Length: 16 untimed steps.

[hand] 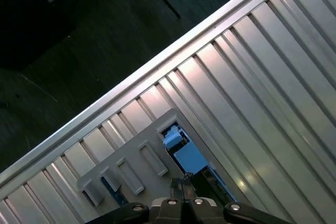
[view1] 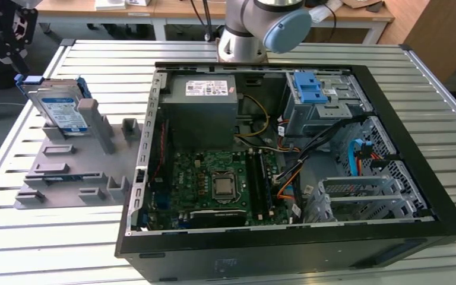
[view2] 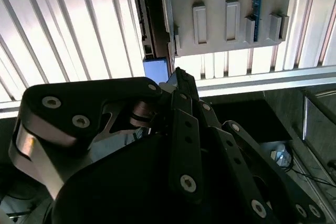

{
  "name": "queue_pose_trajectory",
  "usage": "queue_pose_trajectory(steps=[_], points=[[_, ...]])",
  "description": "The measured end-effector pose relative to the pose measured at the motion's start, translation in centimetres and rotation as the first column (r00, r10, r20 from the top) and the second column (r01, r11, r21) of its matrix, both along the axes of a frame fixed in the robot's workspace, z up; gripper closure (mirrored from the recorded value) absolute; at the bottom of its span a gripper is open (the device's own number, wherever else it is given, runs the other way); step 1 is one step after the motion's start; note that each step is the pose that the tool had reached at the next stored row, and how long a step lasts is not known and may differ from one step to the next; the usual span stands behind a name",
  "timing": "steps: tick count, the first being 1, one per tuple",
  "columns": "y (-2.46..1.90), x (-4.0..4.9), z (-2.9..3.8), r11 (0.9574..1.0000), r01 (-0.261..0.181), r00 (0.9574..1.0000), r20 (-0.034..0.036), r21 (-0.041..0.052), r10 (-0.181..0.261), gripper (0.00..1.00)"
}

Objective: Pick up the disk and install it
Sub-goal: 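Pick up the disk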

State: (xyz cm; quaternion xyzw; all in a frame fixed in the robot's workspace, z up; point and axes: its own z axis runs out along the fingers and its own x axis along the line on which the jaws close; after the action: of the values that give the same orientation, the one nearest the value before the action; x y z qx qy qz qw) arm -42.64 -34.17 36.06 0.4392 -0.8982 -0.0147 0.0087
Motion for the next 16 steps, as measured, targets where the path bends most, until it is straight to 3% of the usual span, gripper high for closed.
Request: queue_pose_trajectory(steps=[7,16], points=[[0.0,0.0,-0.01,0.9981,-0.062,0.9981,0.0008,0.0,0.062,0.89],[0.0,0.0,-0.02,0.9908,-0.135,0.9908,0.0041,-0.0003,0.135,0.89]])
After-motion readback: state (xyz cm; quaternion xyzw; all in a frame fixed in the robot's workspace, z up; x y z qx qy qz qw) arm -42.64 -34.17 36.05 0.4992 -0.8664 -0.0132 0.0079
